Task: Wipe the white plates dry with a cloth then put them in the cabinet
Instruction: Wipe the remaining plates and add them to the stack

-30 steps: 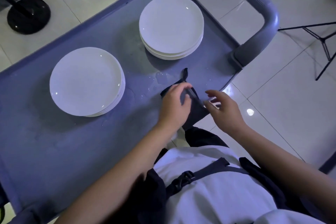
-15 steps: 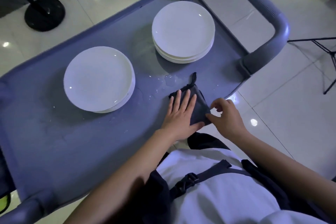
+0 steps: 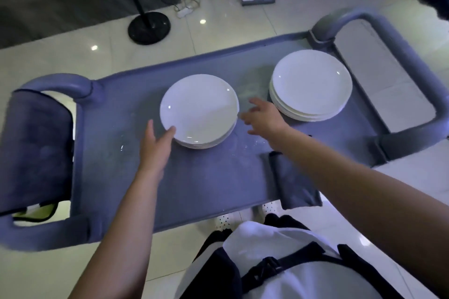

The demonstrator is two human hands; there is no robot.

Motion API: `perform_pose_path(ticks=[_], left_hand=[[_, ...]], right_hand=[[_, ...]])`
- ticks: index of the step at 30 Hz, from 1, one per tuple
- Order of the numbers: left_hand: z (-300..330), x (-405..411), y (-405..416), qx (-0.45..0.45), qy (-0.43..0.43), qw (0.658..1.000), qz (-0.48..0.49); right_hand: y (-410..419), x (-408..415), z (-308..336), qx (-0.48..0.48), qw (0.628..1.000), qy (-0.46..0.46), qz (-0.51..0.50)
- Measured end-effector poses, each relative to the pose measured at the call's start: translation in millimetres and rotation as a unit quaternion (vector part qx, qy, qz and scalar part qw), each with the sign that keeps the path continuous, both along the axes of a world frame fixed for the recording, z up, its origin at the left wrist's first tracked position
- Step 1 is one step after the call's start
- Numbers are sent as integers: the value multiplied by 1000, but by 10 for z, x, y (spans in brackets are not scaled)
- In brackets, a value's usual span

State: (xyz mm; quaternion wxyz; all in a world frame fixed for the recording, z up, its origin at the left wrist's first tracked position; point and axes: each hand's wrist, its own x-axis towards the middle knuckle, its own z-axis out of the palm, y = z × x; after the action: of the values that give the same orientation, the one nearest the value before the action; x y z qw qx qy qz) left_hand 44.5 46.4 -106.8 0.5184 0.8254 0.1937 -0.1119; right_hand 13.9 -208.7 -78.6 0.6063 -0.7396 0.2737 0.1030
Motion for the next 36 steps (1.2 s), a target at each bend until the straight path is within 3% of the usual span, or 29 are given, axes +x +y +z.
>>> perform_pose_path(ticks=[2,7,19,24,28,34,36], left_hand=[[-46,42,-86,-37,8,999,-23],[-119,40,-135,-122,-21,992,-18],[-78,32,-7,-202,-20,979,-14],[-34,71,72,-235,-10,972,-11],[-5,41,63,-275,0,962,10],[90,-25,200,-346,54,936,29],[124,-90,239,-403,71,910,60]], right_hand=[[154,249,-29,41,999,21,-28],[341,450,-60,36,993,44,-105],[378,460,-50,73,975,94,-188],[451,325,129,97,981,40,-165],[617,293,466,97,986,-58,-122],[1013,298,951,23,989,-140,-51],[1054,246,1015,6,987,-150,-53]])
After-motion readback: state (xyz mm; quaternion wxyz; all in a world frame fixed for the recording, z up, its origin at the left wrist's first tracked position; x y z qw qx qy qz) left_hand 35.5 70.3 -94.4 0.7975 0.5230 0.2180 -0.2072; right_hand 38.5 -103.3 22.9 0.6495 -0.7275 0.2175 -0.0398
